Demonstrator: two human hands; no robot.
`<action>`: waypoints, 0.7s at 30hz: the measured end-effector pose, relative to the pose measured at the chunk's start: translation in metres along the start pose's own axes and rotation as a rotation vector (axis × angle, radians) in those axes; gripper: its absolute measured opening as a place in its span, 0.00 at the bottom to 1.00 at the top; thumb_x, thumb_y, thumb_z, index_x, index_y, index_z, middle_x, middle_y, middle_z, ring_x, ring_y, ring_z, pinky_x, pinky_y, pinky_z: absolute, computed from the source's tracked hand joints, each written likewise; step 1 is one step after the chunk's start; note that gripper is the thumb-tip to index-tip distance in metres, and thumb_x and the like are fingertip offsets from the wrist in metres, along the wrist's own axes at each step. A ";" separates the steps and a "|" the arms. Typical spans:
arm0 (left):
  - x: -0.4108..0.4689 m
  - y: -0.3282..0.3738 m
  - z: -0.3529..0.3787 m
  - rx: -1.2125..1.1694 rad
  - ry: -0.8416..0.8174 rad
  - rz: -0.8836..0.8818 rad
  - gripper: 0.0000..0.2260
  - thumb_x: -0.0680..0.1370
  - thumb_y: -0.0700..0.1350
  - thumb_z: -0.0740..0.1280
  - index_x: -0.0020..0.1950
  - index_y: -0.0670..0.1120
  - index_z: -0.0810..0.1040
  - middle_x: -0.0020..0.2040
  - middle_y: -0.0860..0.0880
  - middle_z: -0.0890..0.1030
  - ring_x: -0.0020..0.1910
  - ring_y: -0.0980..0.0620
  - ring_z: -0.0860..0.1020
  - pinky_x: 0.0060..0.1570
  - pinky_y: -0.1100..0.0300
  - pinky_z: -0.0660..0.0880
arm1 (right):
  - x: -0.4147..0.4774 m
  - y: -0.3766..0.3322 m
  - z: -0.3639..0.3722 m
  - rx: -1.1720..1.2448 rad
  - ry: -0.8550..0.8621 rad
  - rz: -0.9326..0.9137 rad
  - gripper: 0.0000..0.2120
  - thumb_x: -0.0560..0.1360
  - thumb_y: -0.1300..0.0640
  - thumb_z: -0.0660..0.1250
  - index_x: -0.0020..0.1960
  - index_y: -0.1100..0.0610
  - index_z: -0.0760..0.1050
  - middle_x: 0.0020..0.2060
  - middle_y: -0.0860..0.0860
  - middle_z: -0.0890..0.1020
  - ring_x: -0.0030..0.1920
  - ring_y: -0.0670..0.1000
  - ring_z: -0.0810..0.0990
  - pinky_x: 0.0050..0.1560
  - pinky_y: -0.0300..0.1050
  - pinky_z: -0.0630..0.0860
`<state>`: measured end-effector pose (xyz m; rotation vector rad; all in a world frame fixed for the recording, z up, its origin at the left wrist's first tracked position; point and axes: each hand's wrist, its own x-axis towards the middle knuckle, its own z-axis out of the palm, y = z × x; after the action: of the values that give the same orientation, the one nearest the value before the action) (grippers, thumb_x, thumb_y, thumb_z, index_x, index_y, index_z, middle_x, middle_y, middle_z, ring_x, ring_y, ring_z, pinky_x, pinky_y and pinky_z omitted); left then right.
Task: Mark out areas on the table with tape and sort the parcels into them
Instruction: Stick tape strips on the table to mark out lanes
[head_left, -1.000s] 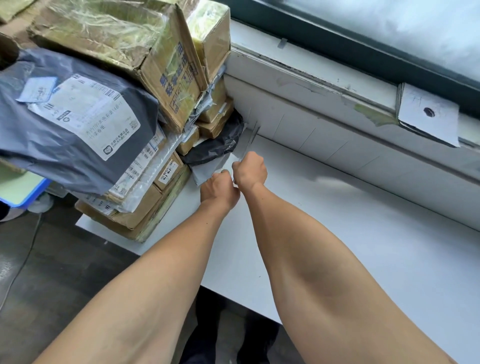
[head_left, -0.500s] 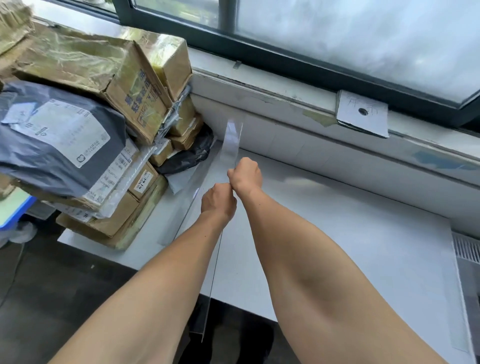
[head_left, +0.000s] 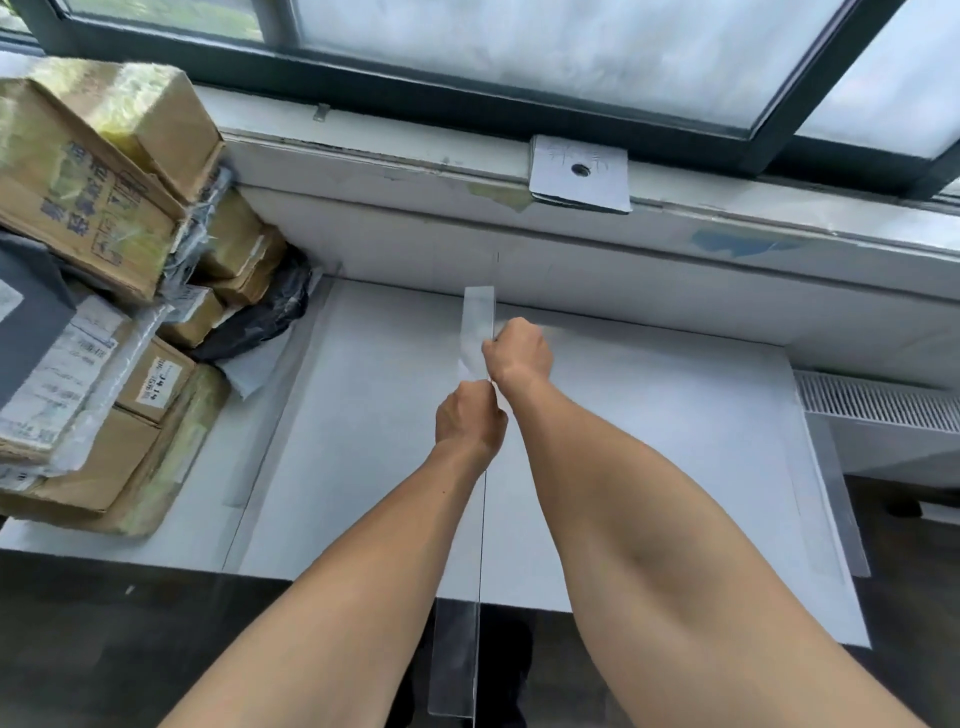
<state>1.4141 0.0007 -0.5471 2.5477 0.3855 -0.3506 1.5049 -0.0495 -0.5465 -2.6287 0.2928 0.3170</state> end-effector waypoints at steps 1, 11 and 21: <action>-0.003 0.010 0.007 -0.005 -0.017 0.011 0.06 0.73 0.38 0.59 0.37 0.43 0.72 0.38 0.45 0.78 0.35 0.43 0.74 0.32 0.57 0.66 | 0.002 0.011 -0.006 -0.006 0.015 0.017 0.15 0.74 0.62 0.62 0.31 0.55 0.62 0.36 0.54 0.74 0.38 0.58 0.73 0.37 0.43 0.66; -0.045 0.095 0.082 0.061 -0.125 0.092 0.11 0.73 0.36 0.59 0.31 0.45 0.64 0.33 0.49 0.71 0.34 0.44 0.72 0.34 0.58 0.66 | 0.019 0.130 -0.051 -0.094 -0.019 0.125 0.17 0.74 0.66 0.64 0.31 0.57 0.61 0.29 0.52 0.69 0.35 0.58 0.71 0.28 0.41 0.62; -0.087 0.164 0.165 0.073 -0.344 0.113 0.05 0.73 0.37 0.59 0.38 0.43 0.71 0.36 0.48 0.75 0.41 0.44 0.80 0.34 0.60 0.68 | 0.048 0.230 -0.094 -0.151 -0.016 0.162 0.17 0.73 0.70 0.62 0.32 0.57 0.59 0.28 0.51 0.65 0.32 0.55 0.66 0.25 0.40 0.57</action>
<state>1.3613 -0.2396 -0.5785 2.5016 0.1004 -0.7561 1.5064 -0.3009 -0.5776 -2.7548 0.4964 0.4298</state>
